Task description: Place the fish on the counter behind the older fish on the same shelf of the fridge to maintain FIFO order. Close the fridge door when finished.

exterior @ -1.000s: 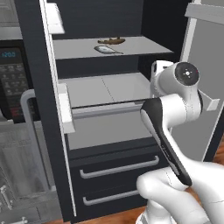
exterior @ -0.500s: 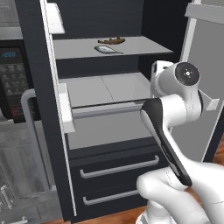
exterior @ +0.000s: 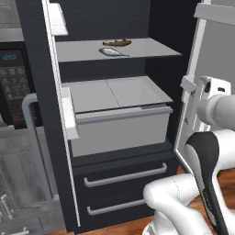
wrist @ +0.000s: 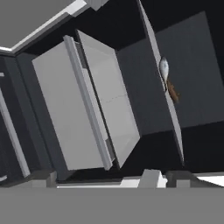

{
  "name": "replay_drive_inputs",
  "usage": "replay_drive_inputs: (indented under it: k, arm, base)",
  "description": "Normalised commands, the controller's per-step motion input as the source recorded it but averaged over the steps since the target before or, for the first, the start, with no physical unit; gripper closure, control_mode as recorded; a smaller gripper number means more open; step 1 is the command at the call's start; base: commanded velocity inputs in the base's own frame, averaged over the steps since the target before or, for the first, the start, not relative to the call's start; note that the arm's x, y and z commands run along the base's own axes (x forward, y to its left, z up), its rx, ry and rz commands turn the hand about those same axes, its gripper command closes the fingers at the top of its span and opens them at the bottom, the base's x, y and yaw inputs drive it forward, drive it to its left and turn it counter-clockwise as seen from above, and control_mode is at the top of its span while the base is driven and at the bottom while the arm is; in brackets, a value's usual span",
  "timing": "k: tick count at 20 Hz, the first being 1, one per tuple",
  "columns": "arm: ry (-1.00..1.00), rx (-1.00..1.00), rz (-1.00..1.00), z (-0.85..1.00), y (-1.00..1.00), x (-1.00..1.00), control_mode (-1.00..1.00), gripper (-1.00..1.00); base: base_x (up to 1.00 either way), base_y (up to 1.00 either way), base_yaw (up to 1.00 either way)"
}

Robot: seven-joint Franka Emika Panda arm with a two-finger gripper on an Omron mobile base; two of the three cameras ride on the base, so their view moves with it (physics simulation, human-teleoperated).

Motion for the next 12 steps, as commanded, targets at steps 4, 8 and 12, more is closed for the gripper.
replay_drive_inputs:
  k: [4,8,12]
  arm:
    - [-0.28,0.13,-0.02,0.0,-1.0,-0.66,-1.0,-1.0]
    - [-0.26,0.12,0.0,0.0,-0.96,-0.24,-1.0,-1.0]
    - [-0.2,0.09,0.0,0.0,-1.0,-0.1,-1.0,-1.0]
  base:
    - [0.0,0.0,0.0]
    - [0.0,0.0,0.0]
    - [0.0,0.0,0.0]
